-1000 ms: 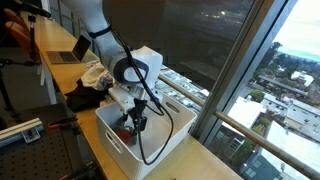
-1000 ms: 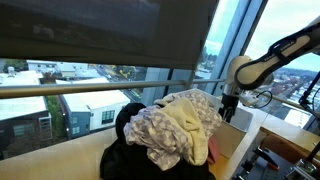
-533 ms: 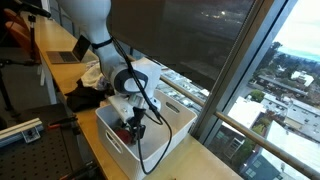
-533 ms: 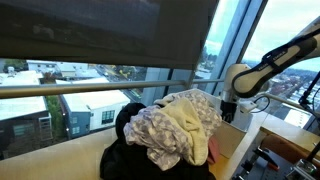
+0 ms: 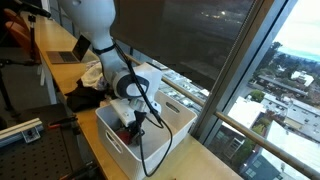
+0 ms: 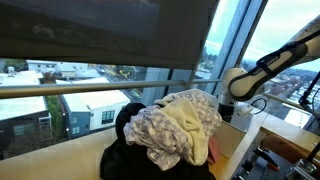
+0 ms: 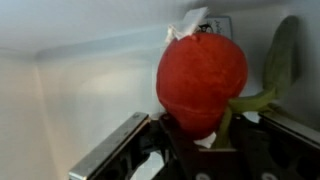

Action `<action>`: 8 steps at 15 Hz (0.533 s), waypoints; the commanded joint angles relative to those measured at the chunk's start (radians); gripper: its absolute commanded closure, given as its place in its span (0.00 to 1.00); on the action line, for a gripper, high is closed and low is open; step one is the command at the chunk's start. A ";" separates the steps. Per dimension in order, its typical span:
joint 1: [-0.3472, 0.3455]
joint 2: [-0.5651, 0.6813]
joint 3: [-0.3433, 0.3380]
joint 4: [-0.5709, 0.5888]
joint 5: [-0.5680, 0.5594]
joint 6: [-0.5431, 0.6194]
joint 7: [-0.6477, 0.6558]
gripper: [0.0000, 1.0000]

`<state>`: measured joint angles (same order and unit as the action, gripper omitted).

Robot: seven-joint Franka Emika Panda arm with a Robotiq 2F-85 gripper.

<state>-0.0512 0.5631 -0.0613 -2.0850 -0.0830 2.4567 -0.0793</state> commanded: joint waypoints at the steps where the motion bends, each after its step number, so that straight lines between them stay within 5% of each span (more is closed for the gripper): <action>1: 0.011 -0.031 -0.011 0.022 -0.032 -0.011 0.009 0.94; 3: 0.016 -0.078 -0.006 0.035 -0.035 -0.027 0.008 1.00; 8: 0.061 -0.192 0.022 0.088 -0.036 -0.066 0.022 0.97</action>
<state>-0.0217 0.4497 -0.0546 -2.0121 -0.0935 2.4430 -0.0793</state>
